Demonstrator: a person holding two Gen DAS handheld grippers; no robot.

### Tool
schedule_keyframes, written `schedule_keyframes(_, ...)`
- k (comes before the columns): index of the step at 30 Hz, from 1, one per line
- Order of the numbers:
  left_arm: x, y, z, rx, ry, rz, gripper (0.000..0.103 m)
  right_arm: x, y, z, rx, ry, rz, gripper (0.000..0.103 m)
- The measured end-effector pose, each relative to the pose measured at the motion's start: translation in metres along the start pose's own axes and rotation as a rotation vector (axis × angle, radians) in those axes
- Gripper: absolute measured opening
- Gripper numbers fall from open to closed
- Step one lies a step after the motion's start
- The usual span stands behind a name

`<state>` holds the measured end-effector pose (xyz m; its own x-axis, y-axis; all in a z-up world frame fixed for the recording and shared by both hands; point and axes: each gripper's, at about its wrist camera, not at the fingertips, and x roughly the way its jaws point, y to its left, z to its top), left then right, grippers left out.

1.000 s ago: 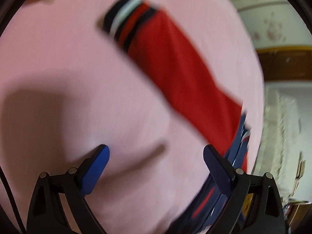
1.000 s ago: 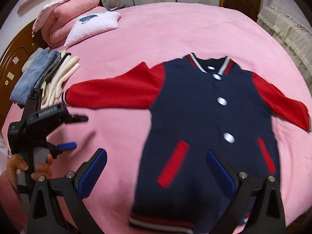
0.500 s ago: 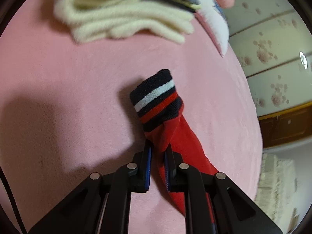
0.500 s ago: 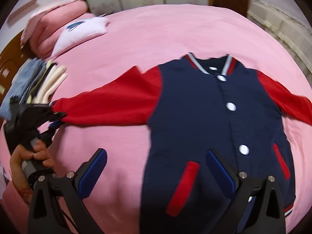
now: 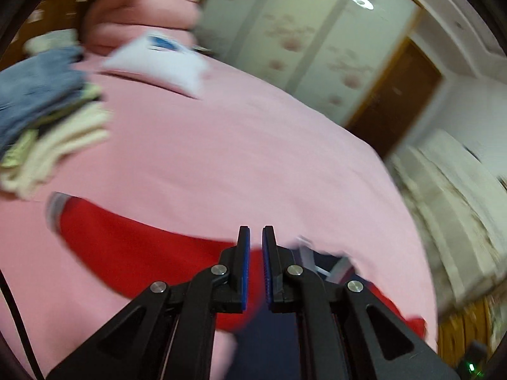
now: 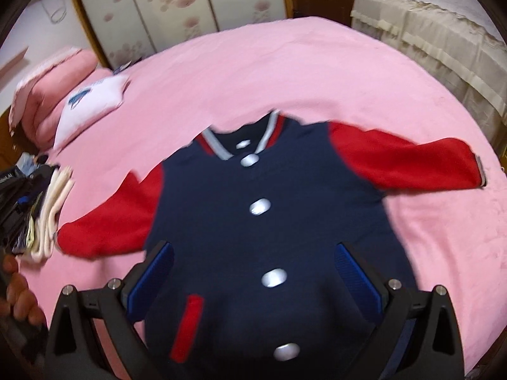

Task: Fold large clothes
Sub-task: 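Lift the red sleeve with the left tool and carry it across the jacket front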

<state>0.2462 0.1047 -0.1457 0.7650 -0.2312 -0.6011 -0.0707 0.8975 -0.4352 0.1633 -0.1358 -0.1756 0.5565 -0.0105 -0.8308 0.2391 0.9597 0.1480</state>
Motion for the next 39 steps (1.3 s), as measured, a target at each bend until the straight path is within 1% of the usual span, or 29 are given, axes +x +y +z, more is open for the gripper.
schedule_keyframes(1, 0.005, -0.018, -0.006, 0.011, 0.030, -0.025, 0.006, -0.002, -0.010, 0.004, 0.005, -0.006, -0.003, 0.101)
schedule_keyframes(2, 0.010, -0.028, -0.010, 0.009, 0.054, -0.028, 0.006, -0.002, -0.019, 0.007, 0.009, -0.007, -0.008, 0.101)
schedule_keyframes(4, 0.016, -0.033, -0.017, -0.043, 0.103, 0.029, 0.008, -0.003, -0.039, 0.014, 0.021, 0.001, -0.010, 0.101)
schedule_keyframes(5, 0.016, -0.028, -0.019, -0.081, 0.117, 0.061, 0.015, -0.005, -0.048, 0.018, 0.029, 0.007, -0.004, 0.101)
schedule_keyframes(6, 0.015, -0.014, -0.021, -0.159, 0.136, 0.105, 0.020, -0.006, -0.056, 0.021, 0.035, 0.011, 0.005, 0.101)
schedule_keyframes(7, 0.012, 0.004, -0.026, -0.217, 0.143, 0.130, 0.029, -0.007, -0.059, 0.022, 0.037, 0.014, 0.012, 0.101)
schedule_keyframes(8, 0.013, 0.023, -0.034, -0.277, 0.152, 0.153, 0.041, -0.008, -0.065, 0.023, 0.035, 0.016, 0.021, 0.101)
schedule_keyframes(9, 0.011, 0.052, -0.038, -0.356, 0.166, 0.191, 0.050, -0.008, -0.069, 0.024, 0.029, 0.021, 0.029, 0.101)
schedule_keyframes(10, 0.011, 0.068, -0.036, -0.402, 0.176, 0.221, 0.054, -0.008, -0.071, 0.024, 0.022, 0.027, 0.036, 0.101)
schedule_keyframes(11, 0.010, 0.094, -0.033, -0.464, 0.183, 0.271, 0.056, -0.007, -0.073, 0.023, 0.012, 0.039, 0.044, 0.101)
schedule_keyframes(13, 0.009, 0.136, -0.030, -0.545, 0.172, 0.342, 0.060, -0.003, -0.073, 0.020, -0.004, 0.063, 0.056, 0.101)
schedule_keyframes(14, 0.006, 0.159, -0.027, -0.592, 0.161, 0.382, 0.072, -0.001, -0.071, 0.017, -0.011, 0.079, 0.063, 0.101)
schedule_keyframes(15, 0.005, 0.175, -0.027, -0.615, 0.155, 0.401, 0.079, 0.001, -0.069, 0.015, -0.015, 0.091, 0.068, 0.101)
schedule_keyframes(17, 0.004, 0.208, -0.025, -0.668, 0.132, 0.423, 0.079, 0.008, -0.062, 0.009, -0.020, 0.124, 0.080, 0.101)
schedule_keyframes(19, 0.009, 0.239, -0.022, -0.717, 0.133, 0.386, 0.078, 0.012, -0.055, 0.004, -0.015, 0.148, 0.091, 0.101)
schedule_keyframes(21, 0.019, 0.261, -0.021, -0.741, 0.128, 0.338, 0.078, 0.018, -0.044, 0.000, -0.010, 0.168, 0.102, 0.101)
schedule_keyframes(22, 0.022, 0.265, -0.021, -0.738, 0.123, 0.332, 0.078, 0.019, -0.040, -0.002, -0.009, 0.173, 0.104, 0.101)
schedule_keyframes(23, 0.027, 0.269, -0.020, -0.728, 0.121, 0.326, 0.073, 0.022, -0.034, -0.003, -0.008, 0.180, 0.105, 0.101)
schedule_keyframes(25, 0.038, 0.276, -0.019, -0.703, 0.117, 0.309, 0.033, 0.026, -0.023, -0.005, -0.004, 0.188, 0.109, 0.101)
schedule_keyframes(26, 0.042, 0.275, -0.019, -0.686, 0.118, 0.286, 0.018, 0.027, -0.017, -0.006, -0.002, 0.190, 0.110, 0.101)
schedule_keyframes(27, 0.044, 0.272, -0.020, -0.663, 0.112, 0.280, 0.017, 0.029, -0.010, -0.006, -0.001, 0.190, 0.110, 0.101)
schedule_keyframes(28, 0.042, 0.266, -0.017, -0.642, 0.091, 0.282, 0.017, 0.029, -0.006, -0.006, -0.001, 0.188, 0.111, 0.101)
schedule_keyframes(29, 0.037, 0.256, -0.013, -0.611, 0.056, 0.264, 0.017, 0.030, -0.001, -0.005, -0.001, 0.183, 0.112, 0.101)
schedule_keyframes(30, 0.034, 0.247, -0.010, -0.587, 0.038, 0.253, 0.017, 0.030, 0.004, -0.005, -0.001, 0.175, 0.114, 0.101)
schedule_keyframes(33, 0.018, 0.198, 0.008, -0.446, -0.005, 0.186, 0.017, 0.028, 0.013, -0.001, -0.006, 0.152, 0.112, 0.101)
schedule_keyframes(34, 0.015, 0.179, 0.012, -0.401, -0.011, 0.151, 0.017, 0.026, 0.014, 0.000, -0.006, 0.141, 0.112, 0.101)
schedule_keyframes(36, 0.009, 0.138, 0.017, -0.296, 0.007, 0.072, 0.017, 0.022, 0.014, 0.004, 0.003, 0.115, 0.118, 0.101)
schedule_keyframes(37, 0.009, 0.112, 0.016, -0.234, 0.030, 0.022, 0.017, 0.020, 0.013, 0.007, 0.007, 0.105, 0.118, 0.101)
schedule_keyframes(39, 0.020, 0.067, 0.011, -0.153, 0.088, -0.086, 0.018, 0.015, 0.005, 0.010, 0.029, 0.074, 0.104, 0.101)
